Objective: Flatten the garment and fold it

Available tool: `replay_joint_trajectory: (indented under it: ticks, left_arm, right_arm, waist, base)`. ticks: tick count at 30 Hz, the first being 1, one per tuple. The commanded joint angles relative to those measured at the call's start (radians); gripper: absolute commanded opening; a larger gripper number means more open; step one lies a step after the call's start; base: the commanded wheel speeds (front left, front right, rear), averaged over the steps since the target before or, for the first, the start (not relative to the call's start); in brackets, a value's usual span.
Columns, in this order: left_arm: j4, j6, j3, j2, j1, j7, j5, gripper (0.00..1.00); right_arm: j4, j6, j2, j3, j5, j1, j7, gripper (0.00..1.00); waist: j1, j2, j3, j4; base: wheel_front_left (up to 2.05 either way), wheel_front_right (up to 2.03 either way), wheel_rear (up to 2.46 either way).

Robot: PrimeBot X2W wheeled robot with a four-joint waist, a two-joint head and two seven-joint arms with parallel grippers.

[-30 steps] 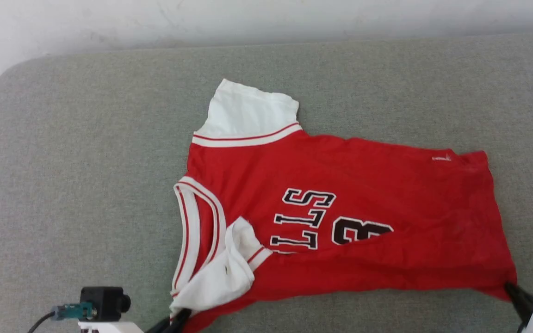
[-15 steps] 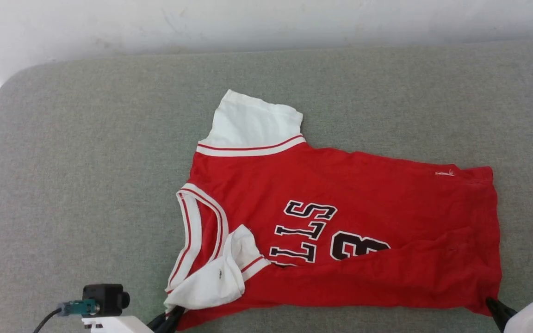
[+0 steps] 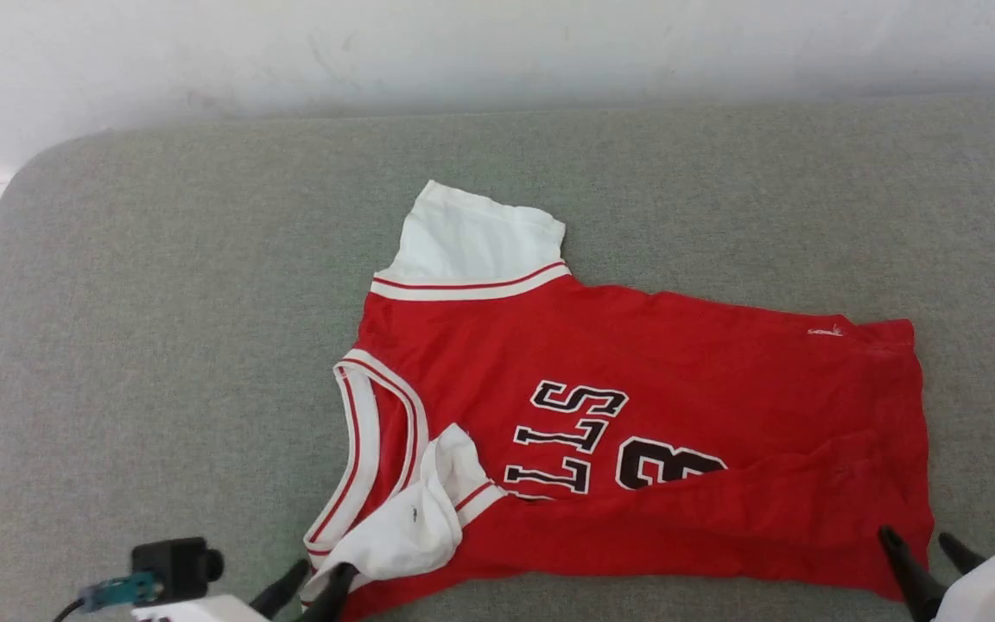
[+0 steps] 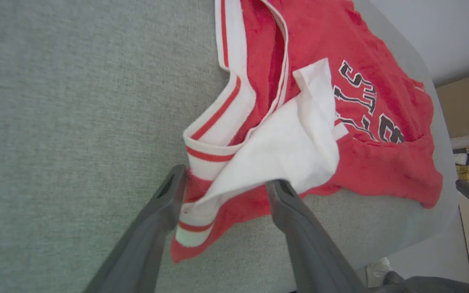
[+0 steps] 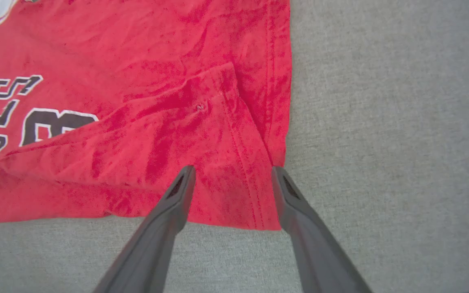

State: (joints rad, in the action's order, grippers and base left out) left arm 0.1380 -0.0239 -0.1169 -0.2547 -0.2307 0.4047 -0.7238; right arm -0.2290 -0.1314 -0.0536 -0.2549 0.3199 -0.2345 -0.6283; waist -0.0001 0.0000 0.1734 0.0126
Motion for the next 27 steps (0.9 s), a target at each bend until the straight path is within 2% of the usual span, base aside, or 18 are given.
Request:
replay_joint_trajectory:
  ticks: [1, 7, 11, 14, 15, 20, 27]
  left_arm:
    - [0.025, 0.006, 0.019, 0.001, -0.019, -0.017, -0.01, 1.0]
    - [0.134, 0.037, 0.114, 0.002, -0.003, -0.199, 0.068, 1.0]
    - [0.149, 0.038, 0.124, 0.0, 0.111, -0.322, 0.155, 1.0]
    - [0.13, 0.028, 0.1, -0.018, 0.24, -0.364, 0.222, 1.0]
    - [0.13, 0.028, 0.1, -0.018, 0.24, -0.364, 0.222, 1.0]
    - [0.042, -0.018, 0.027, -0.076, 0.506, -0.342, 0.317, 1.0]
    - [-0.149, -0.091, -0.09, -0.166, 0.851, -0.176, 0.328, 1.0]
  right_arm:
    - [-0.025, 0.001, 0.0, -0.005, 0.008, -0.006, 0.014, 1.0]
    - [-0.144, 0.001, 0.003, -0.033, -0.022, 0.018, 0.17, 1.0]
    - [-0.16, 0.001, 0.003, -0.009, -0.043, 0.075, 0.295, 1.0]
    - [-0.157, 0.001, 0.003, 0.028, -0.074, 0.126, 0.37, 1.0]
    - [-0.157, 0.001, 0.003, 0.028, -0.074, 0.126, 0.37, 1.0]
    - [-0.128, 0.001, 0.003, 0.095, -0.116, 0.201, 0.439, 1.0]
    - [-0.08, 0.001, 0.003, 0.152, -0.117, 0.261, 0.476, 1.0]
  waist:
    - [0.0001, 0.0, -0.001, 0.001]
    - [0.0001, 0.0, 0.027, -0.004]
    - [0.0001, 0.0, 0.069, -0.015]
    - [0.0001, 0.0, 0.109, -0.026]
    - [0.0001, 0.0, 0.109, -0.026]
    - [0.0001, 0.0, 0.181, -0.044]
    - [0.0001, 0.0, 0.279, -0.078]
  base:
    - [0.0, 0.0, 0.0]
    - [0.0, 0.0, 0.0]
    - [0.0, 0.0, 0.0]
    - [0.0, 0.0, 0.0]
    - [0.0, 0.0, 0.0]
    - [0.0, 0.0, 0.0]
    - [0.0, 0.0, 0.0]
